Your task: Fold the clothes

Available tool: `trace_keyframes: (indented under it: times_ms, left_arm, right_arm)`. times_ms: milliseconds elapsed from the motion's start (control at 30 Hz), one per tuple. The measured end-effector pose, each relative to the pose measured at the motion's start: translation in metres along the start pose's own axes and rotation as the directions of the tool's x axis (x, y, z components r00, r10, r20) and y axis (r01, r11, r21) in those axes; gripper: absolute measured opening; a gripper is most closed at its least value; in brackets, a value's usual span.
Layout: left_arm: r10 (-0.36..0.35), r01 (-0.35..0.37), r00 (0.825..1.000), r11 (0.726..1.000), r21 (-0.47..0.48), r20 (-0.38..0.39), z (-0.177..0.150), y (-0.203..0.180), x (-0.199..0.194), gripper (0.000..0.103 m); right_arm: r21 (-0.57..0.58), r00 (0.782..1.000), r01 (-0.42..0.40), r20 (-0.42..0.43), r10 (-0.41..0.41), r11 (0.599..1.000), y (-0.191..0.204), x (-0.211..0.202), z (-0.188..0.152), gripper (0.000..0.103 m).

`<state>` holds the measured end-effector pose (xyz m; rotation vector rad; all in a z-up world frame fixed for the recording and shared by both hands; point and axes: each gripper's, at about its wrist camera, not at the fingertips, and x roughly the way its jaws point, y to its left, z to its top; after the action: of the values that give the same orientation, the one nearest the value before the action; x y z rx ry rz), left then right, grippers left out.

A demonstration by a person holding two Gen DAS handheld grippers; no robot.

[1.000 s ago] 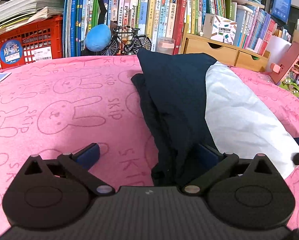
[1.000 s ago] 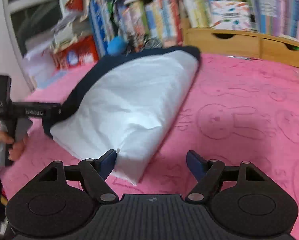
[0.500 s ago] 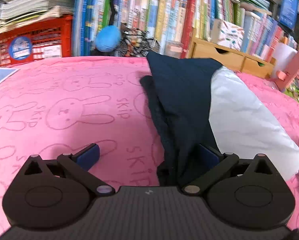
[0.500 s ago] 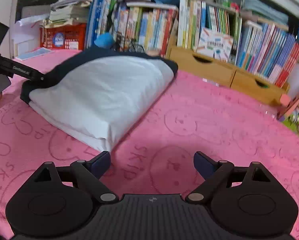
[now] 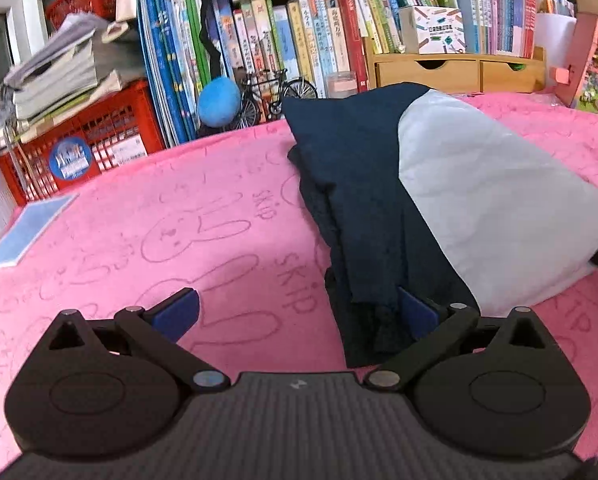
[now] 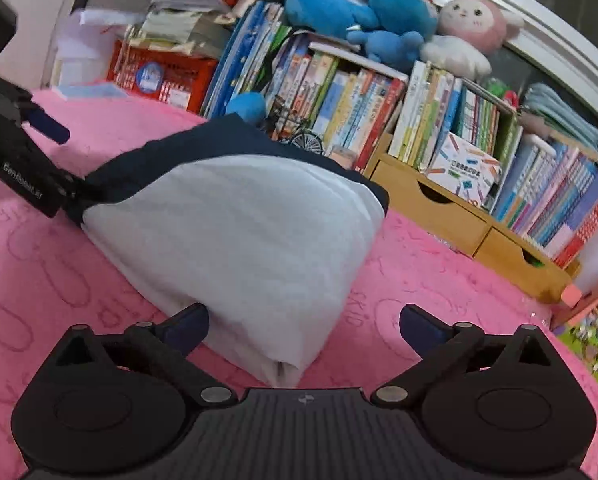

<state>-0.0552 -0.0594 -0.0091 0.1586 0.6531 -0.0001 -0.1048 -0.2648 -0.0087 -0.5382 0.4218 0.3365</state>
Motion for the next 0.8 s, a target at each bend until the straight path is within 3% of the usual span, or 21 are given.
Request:
trace_keyframes:
  times_ms: [167,300,433,533,600,667,733,800]
  left_arm:
    - [-0.044,0.043,0.999,0.998,-0.046,-0.019,-0.004,0.009,0.003,0.103]
    - [-0.037,0.037,0.999,0.999,-0.039,-0.015,-0.005,0.007,0.002,0.103]
    - [-0.014,0.014,1.000,1.000,-0.018,-0.005,-0.005,0.002,0.000,0.103]
    - [-0.020,0.020,1.000,1.000,-0.024,-0.009,-0.005,0.005,0.001,0.103]
    - [-0.036,0.036,0.999,0.999,-0.032,-0.013,-0.005,0.007,0.001,0.103]
    - [-0.039,0.038,0.999,0.999,-0.027,-0.011,-0.005,0.006,0.001,0.103]
    - [-0.022,0.022,1.000,1.000,-0.012,-0.003,-0.005,0.003,0.000,0.103]
    - [-0.010,0.010,1.000,1.000,-0.004,0.001,-0.005,0.001,-0.001,0.103]
  right_arm:
    - [-0.130,0.985,0.171,0.003,-0.172,0.977,-0.006,0.006,-0.012,0.103]
    - [-0.064,0.995,0.096,-0.011,-0.097,0.993,-0.025,0.004,-0.020,0.102]
    - [-0.037,0.994,0.105,-0.012,-0.105,0.994,-0.018,0.000,-0.009,0.101]
    - [-0.087,0.996,0.090,0.012,-0.089,0.992,-0.007,-0.003,-0.004,0.101]
    - [-0.169,0.989,0.145,0.008,-0.146,0.975,-0.007,0.001,-0.012,0.103]
    - [-0.134,0.996,0.085,0.009,-0.084,0.987,-0.026,0.003,-0.024,0.102]
    - [0.006,0.998,0.037,-0.054,-0.037,0.999,-0.042,0.005,-0.020,0.102]
    - [0.001,0.997,0.072,-0.041,-0.072,0.997,-0.031,0.002,-0.011,0.101]
